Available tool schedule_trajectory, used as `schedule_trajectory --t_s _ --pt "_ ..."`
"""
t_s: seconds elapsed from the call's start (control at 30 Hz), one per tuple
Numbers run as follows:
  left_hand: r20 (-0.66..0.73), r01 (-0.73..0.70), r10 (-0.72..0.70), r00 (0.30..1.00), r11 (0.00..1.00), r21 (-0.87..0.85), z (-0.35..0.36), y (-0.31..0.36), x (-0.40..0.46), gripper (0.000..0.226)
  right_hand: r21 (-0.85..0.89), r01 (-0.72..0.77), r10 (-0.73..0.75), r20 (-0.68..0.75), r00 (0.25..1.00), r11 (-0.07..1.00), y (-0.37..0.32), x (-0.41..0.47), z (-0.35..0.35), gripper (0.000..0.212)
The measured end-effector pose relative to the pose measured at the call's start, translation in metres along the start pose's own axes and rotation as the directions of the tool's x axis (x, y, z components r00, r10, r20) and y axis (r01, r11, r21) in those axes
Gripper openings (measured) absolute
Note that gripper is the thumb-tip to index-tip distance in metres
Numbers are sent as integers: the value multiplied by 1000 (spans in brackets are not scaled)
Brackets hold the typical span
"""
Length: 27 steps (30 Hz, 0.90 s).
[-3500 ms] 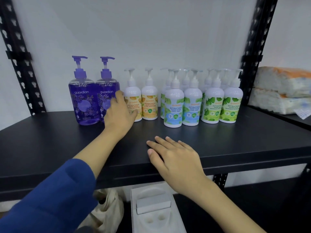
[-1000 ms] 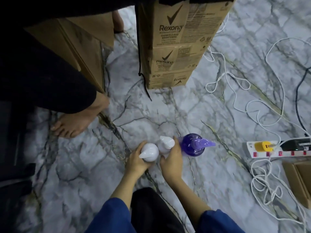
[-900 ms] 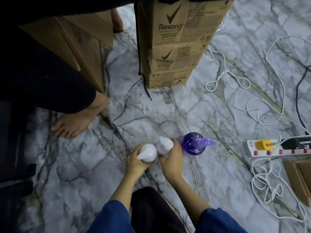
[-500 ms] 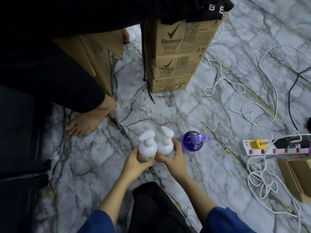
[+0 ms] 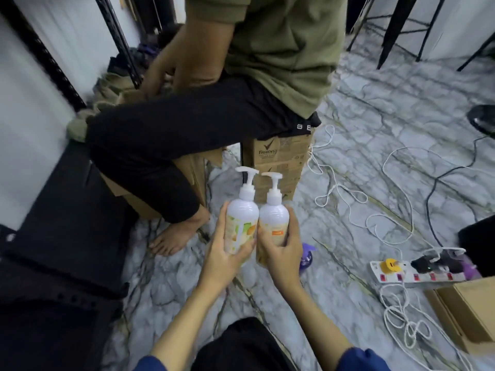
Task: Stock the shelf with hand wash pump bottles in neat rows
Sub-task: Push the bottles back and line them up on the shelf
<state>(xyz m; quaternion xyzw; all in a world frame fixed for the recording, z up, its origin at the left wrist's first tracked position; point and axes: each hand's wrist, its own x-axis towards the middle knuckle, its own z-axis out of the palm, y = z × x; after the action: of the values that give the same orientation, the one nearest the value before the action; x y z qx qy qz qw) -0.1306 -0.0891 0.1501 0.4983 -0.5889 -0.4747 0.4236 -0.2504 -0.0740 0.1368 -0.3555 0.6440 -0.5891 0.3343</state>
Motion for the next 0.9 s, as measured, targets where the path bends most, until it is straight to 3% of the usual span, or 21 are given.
schedule_trajectory --t_s 0.23,0.43,0.67,0.8,0.9 --pt "-154 -214 236 960 966 147 -35 112 -25 87 115 237 -243 36 969 965 -110 -23 1 76" --pt "-297 -339 391 871 916 213 -89 187 -63 88 237 425 -457 98 884 873 -202 -62 25 76" --pt "-513 -355 489 705 870 342 -173 257 -123 83 460 490 -631 228 741 741 -284 -123 76 73" --pt "-648 -342 522 555 853 395 -214 283 -173 84 587 442 -691 304 656 678 -320 -166 111 70" --pt "-735 -244 534 418 845 475 -243 299 -216 80 658 400 -735 367 570 638 -341 -204 133 69"
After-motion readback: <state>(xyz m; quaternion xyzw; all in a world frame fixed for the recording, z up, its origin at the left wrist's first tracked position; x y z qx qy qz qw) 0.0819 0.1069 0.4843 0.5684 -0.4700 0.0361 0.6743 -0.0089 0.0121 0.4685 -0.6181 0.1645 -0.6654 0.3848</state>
